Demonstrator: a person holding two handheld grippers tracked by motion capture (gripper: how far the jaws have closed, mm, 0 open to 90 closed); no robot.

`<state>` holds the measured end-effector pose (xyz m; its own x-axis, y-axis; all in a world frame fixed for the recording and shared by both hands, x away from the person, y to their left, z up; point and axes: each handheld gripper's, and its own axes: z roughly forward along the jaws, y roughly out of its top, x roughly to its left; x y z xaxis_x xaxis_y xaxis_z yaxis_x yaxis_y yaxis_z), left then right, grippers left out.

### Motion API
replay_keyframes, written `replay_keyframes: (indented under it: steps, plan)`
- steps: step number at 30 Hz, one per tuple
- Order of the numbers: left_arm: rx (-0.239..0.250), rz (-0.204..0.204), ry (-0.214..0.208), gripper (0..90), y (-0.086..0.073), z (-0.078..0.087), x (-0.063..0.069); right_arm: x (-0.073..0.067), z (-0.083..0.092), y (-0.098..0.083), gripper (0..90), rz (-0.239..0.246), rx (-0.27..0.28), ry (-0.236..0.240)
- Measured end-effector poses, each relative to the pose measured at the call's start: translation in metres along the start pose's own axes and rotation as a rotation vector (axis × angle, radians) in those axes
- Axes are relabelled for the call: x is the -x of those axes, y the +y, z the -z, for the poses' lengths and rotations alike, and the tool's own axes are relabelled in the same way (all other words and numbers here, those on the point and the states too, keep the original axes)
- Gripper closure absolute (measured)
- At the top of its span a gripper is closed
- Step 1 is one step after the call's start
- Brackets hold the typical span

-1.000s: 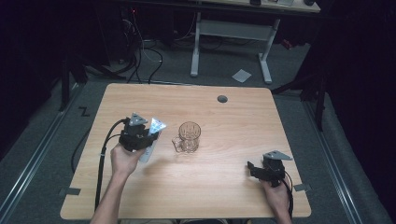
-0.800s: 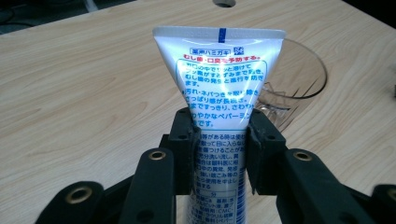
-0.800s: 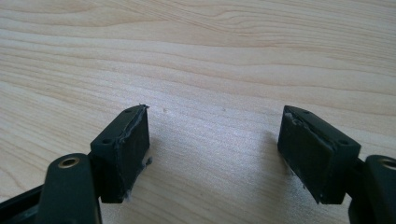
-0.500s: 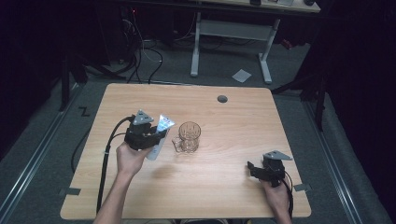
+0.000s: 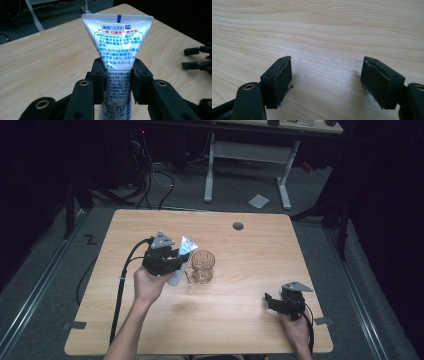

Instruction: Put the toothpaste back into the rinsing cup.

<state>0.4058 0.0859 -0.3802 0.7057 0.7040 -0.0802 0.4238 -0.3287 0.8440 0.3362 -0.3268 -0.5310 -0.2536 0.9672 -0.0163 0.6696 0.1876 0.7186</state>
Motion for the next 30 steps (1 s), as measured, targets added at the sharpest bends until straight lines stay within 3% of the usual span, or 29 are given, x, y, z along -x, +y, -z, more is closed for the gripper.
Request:
replay_keyframes:
  steps: [6, 10, 16, 19, 24, 30]
  plan:
    - [0.02, -0.01, -0.025, 67.4, 0.013, -0.007, 0.008, 0.0, 0.0, 0.0, 24.9, -0.001, 0.0, 0.0]
    - [0.02, -0.041, -0.007, 67.4, 0.023, -0.011, 0.012, 0.0, 0.0, 0.0, 24.9, 0.0, 0.0, 0.0]
    - [0.04, -0.043, -0.021, 67.3, 0.036, -0.021, 0.015, 0.0, 0.0, 0.0, 24.9, 0.0, 0.0, 0.0]
    - [0.048, -0.032, -0.031, 67.3, 0.038, -0.024, 0.015, 0.0, 0.0, 0.0, 24.9, 0.001, 0.0, 0.0]
    - [0.047, -0.039, -0.005, 67.3, 0.04, -0.033, 0.016, 0.0, 0.0, 0.0, 24.9, -0.001, 0.0, 0.0]
    - [0.066, -0.021, -0.009, 67.3, 0.042, -0.042, 0.014, 0.0, 0.0, 0.0, 24.9, 0.0, 0.0, 0.0]
